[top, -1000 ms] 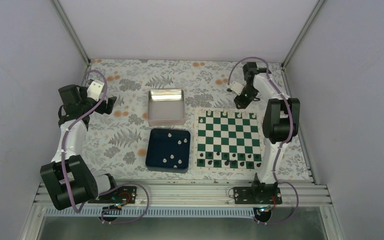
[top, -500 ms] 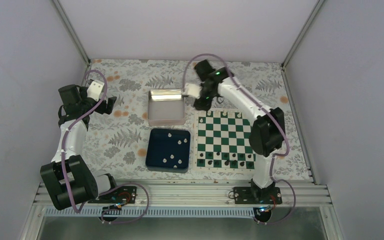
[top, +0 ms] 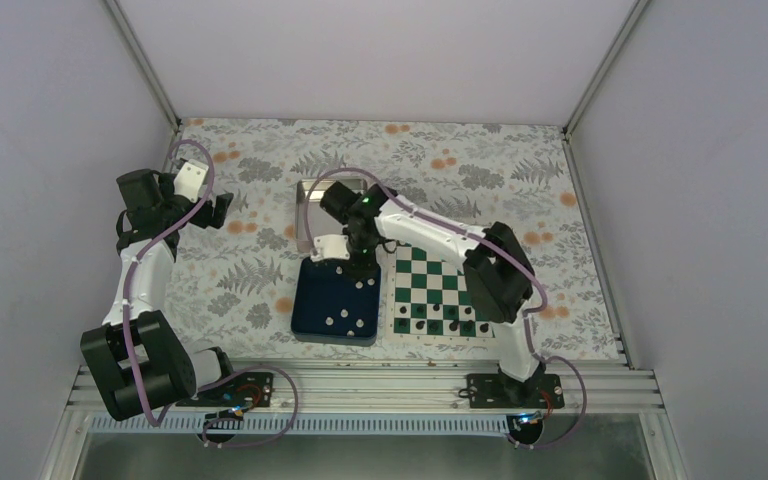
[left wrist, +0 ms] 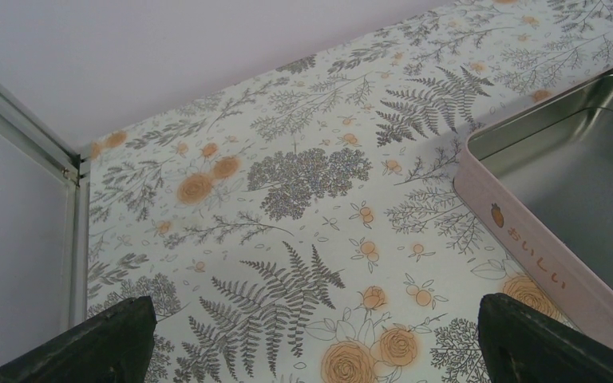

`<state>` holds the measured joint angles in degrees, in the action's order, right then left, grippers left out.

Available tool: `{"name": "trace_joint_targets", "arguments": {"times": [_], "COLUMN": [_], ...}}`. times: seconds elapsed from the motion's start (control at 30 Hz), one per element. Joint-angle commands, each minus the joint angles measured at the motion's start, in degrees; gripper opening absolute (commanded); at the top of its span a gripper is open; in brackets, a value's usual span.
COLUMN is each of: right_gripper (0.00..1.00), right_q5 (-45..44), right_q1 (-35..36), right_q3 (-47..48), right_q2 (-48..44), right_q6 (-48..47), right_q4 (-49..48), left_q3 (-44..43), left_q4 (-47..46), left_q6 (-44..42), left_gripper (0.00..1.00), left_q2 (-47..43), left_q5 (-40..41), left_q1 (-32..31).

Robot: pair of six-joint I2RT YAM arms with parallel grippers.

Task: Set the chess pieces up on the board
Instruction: Pick up the chess piece from the storage box.

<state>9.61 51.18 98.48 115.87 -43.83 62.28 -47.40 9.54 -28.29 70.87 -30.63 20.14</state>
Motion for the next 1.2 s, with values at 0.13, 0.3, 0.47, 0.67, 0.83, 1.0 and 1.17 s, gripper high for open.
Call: {"name": "trace_joint_targets", "arguments": {"times": [0.13, 0.3, 0.47, 0.67, 0.83, 1.0, 1.17], "right_gripper": [0.58, 0.58, 0.57, 0.53, 0.47, 0.44, 0.32], "right_q5": [-0.39, -1.23, -2.84, -3.69, -3.07, -2.4, -1.51], "right_q1": [6.8, 9.69, 11.01, 11.14, 11.2, 11.4, 11.64], "right_q3": [-4.42, -5.91, -8.38, -9.08, -8.75, -8.36, -8.23], "right_q2": [3.15, 3.29, 3.48, 3.39, 3.78, 4.26, 4.78], "right_q6": [1.11, 2.38, 3.06, 3.48, 3.49, 3.4, 3.57], "right_q4": [-2.3, -2.32, -3.29, -5.86, -6.29, -5.88, -6.39], "left_q3": [0.13, 0.16, 0.26, 0.24, 0.48, 0.63, 0.64], "left_q4": [-0.91, -0.94, -0.97, -0.93, -1.11, -1.19, -1.32], "left_q6": [-0.7, -0.69, -0.71, -0.71, -0.71, -0.84, -0.89], "left_gripper": [1.0, 1.0, 1.0, 1.0, 1.0, 1.0, 1.0], "left_q2": [-0.94, -0.92, -0.93, -0.9, -0.74, -0.73, -0.44], "left_q5": [-1.08, -1.01, -0.88, -0.82, -0.7, -0.78, -0.85], "left_q1": [0.43, 0.45, 0.43, 0.43, 0.43, 0.46, 0.52]}}
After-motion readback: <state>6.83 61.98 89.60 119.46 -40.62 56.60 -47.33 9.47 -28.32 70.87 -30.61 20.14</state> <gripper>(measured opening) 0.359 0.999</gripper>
